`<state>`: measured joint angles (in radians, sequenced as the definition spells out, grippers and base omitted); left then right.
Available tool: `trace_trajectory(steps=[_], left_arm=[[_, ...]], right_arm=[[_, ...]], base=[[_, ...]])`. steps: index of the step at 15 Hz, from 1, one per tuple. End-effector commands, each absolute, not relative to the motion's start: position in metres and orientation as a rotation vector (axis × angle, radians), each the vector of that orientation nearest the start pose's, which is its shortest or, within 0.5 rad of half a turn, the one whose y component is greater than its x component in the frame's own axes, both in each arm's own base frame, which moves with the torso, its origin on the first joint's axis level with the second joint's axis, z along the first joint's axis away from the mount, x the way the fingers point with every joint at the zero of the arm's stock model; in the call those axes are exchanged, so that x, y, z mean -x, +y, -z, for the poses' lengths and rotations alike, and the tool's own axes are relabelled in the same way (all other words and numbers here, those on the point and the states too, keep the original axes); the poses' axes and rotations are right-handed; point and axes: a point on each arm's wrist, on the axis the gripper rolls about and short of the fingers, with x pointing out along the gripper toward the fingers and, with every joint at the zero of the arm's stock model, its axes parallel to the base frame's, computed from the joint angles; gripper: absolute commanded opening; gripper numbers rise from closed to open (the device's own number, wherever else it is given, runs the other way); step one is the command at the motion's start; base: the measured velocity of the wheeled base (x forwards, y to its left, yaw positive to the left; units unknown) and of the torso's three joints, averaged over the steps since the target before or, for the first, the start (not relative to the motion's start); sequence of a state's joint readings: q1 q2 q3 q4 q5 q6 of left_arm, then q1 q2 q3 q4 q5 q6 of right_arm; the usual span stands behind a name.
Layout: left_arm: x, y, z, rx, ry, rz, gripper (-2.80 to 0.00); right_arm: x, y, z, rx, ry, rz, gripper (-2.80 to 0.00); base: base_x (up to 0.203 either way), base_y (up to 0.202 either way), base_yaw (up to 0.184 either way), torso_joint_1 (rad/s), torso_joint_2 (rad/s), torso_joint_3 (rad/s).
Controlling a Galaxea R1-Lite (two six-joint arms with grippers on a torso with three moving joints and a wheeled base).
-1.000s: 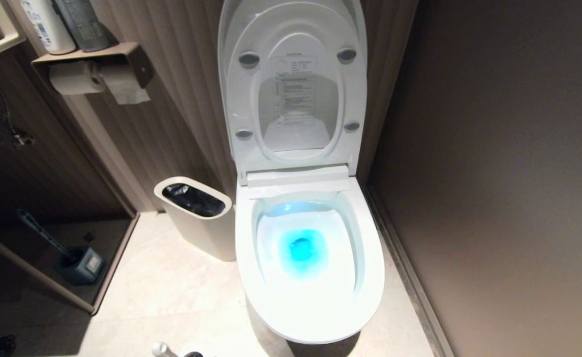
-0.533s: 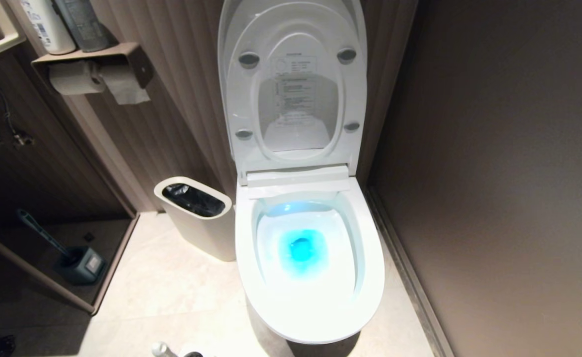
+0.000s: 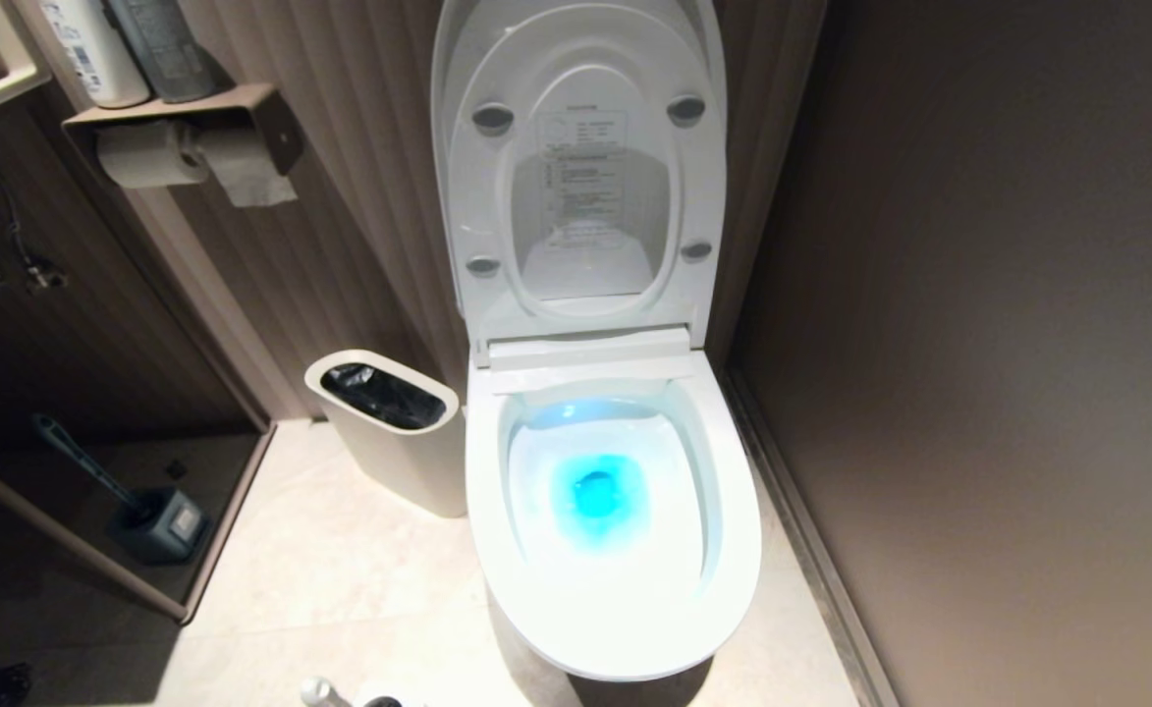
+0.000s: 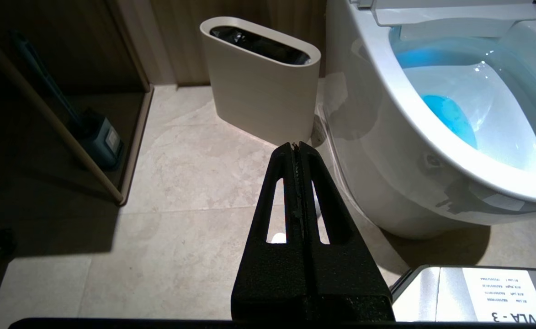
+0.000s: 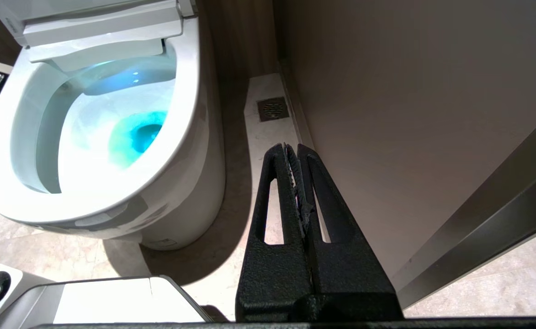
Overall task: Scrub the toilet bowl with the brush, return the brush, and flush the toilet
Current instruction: Press the toilet flush button
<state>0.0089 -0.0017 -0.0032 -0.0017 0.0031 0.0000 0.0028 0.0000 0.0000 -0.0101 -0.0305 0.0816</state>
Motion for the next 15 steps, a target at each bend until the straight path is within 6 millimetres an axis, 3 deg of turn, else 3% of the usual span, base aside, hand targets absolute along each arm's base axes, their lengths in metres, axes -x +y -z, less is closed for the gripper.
trace_trajectory(steps=[1, 15], left_arm=[[0.023, -0.0001, -0.0765, 0.0, -0.005, -0.012, -2.8], [0.0233, -0.0002, -0.077, -0.003, 0.0, -0.011, -2.8]], right_arm=[[0.0228, -0.0008, -0.0766, -0.082, -0.012, 0.027, -2.8], [0.0228, -0.0008, -0.0766, -0.082, -0.012, 0.027, -2.8]], base=[[0.0, 0.0, 0.0, 0.0, 0.0, 0.0], [0.0, 0.0, 0.0, 0.0, 0.0, 0.005]])
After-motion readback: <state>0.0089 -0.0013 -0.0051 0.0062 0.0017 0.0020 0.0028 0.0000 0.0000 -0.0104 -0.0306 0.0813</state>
